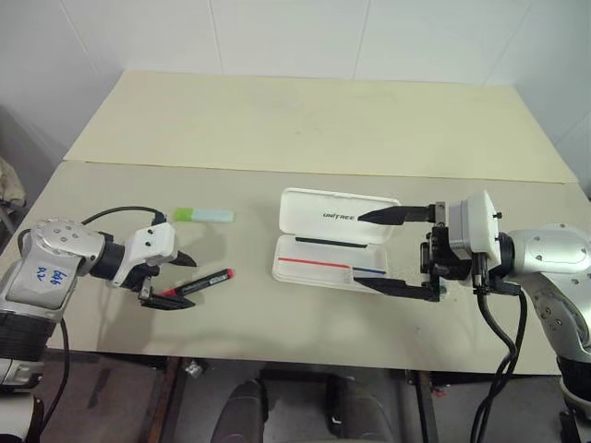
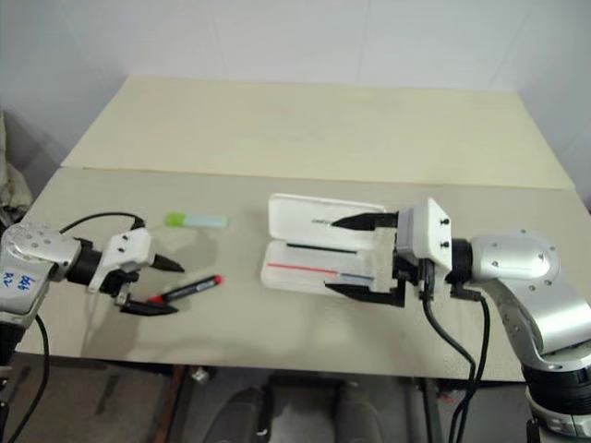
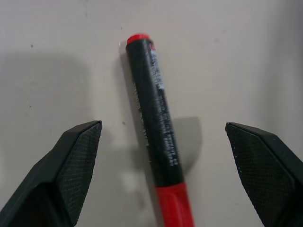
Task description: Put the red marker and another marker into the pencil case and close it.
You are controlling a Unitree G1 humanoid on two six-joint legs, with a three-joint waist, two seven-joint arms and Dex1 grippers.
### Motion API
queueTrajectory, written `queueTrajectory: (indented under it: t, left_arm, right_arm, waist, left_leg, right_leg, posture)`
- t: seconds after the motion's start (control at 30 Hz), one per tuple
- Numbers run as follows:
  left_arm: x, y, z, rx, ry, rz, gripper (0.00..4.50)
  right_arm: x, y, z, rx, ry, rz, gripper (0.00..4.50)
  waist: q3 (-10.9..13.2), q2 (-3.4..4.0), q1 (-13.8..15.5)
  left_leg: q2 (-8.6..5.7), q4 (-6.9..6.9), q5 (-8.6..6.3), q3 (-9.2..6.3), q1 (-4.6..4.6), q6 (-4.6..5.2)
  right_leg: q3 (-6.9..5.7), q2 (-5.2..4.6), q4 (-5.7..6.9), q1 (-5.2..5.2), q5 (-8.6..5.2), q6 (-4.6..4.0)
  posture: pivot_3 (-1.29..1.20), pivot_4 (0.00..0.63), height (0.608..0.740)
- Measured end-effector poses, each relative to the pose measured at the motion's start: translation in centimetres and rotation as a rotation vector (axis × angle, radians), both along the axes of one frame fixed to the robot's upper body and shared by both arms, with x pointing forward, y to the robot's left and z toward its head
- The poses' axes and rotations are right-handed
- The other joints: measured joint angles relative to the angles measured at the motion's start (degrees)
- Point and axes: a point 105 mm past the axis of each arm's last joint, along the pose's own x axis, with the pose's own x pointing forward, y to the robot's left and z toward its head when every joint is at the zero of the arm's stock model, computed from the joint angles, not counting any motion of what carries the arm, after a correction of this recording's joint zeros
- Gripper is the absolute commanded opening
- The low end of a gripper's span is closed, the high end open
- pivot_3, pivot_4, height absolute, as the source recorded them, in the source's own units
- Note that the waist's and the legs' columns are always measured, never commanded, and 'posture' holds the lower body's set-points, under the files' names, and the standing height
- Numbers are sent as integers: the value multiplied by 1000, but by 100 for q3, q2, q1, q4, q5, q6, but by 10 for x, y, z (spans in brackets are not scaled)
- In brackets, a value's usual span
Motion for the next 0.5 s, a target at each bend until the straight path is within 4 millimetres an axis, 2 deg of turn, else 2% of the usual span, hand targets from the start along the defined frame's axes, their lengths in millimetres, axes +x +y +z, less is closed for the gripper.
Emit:
queueTrajectory:
  t: [0.13, 0.23, 0.5]
  left_arm:
    - [2, 2, -6, 49, -17, -2, 4500]
    - [4, 1, -7, 73, -33, -1, 3915]
    - [8, 6, -8, 124, -67, 27, 1360]
  right_arm:
    - [1, 1, -1, -1, -1, -6, 4466]
    - [2, 1, 0, 2, -4, -15, 4500]
    - [3, -1, 1, 1, -11, -30, 4500]
  waist:
    - [0, 0, 15]
    - [0, 1, 21]
    - [-6, 11, 2]
  left_leg:
    - [24, 1, -7, 2, 8, -13]
    - [40, -8, -11, 4, 36, -18]
    - [55, -17, -12, 39, 59, -20]
  right_leg:
    - [2, 26, -6, 6, 2, -10]
    - [3, 42, -14, 28, -1, -27]
    - [35, 54, -21, 29, -4, -49]
  posture:
    - [0, 150, 740]
    - [0, 150, 740]
    - [0, 150, 740]
